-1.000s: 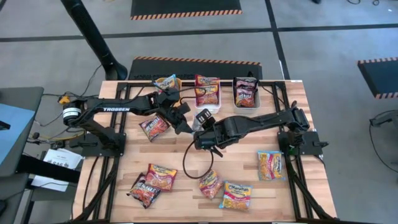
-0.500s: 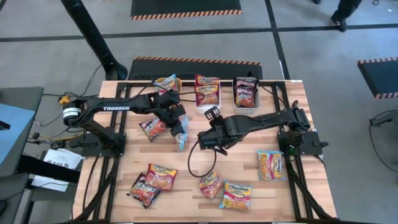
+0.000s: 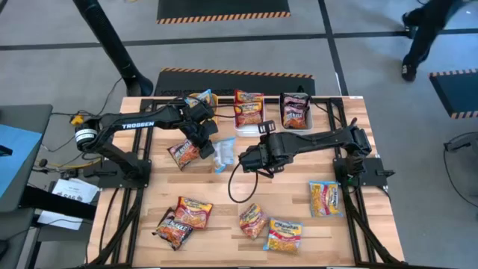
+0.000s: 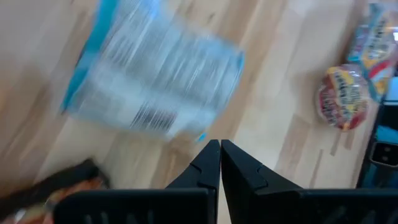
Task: Sort Maruchan noodles
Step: Put the blue noodle pack into the orange bin
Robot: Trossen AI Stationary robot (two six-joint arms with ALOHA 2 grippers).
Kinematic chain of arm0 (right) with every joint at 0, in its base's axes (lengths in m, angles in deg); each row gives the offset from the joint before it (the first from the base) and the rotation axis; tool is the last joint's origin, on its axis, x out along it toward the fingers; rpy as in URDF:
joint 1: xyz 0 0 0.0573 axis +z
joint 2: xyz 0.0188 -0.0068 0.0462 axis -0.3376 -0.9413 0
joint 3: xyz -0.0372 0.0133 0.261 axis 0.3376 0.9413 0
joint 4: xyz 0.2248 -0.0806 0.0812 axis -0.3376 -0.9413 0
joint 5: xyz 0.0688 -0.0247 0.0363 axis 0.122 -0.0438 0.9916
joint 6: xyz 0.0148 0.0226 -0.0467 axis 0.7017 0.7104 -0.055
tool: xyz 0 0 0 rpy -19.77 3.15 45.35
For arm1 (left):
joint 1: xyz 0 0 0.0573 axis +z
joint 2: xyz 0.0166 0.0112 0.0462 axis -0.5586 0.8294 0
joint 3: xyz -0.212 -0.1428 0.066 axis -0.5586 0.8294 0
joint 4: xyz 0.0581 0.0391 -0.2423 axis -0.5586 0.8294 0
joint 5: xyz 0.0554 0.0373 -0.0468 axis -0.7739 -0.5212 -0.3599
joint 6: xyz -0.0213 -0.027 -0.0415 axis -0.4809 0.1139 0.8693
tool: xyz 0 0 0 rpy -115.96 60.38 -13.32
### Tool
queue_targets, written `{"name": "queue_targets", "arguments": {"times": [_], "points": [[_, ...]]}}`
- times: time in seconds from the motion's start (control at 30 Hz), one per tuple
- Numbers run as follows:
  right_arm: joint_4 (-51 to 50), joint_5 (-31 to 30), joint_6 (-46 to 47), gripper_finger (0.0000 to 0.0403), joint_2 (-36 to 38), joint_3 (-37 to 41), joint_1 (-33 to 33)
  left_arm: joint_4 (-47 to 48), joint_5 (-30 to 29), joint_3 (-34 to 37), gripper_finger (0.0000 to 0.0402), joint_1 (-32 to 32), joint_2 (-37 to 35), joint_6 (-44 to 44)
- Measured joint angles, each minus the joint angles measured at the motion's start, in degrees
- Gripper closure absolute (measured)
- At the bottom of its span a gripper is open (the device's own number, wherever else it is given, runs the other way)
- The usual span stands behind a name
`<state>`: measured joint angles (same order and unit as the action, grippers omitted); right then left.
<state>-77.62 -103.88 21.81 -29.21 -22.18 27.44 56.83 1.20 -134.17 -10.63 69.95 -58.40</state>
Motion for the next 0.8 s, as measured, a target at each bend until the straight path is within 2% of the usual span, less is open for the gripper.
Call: {"name": "queue_targets", "arguments": {"times": [0.33,0.43,0.67,0.8], "points": [[0.07,0.48,5.42,0.0284,-0.02,0.00,-1.93,0.78,-11.15,0.00,0.0401,1.46,0.00,3.46],[0.07,0.44,6.86,0.0284,-0.02,0.00,-1.97,0.54,-11.65,0.00,0.0396,1.54,0.00,1.22],[0.08,0.40,8.45,0.0284,-0.02,0.02,-1.71,-2.32,-11.34,0.00,0.0340,1.53,0.00,1.30],[0.07,0.46,12.74,0.0284,-0.02,0.02,-1.71,-8.39,-15.44,0.00,0.0299,1.46,0.00,6.57]]}}
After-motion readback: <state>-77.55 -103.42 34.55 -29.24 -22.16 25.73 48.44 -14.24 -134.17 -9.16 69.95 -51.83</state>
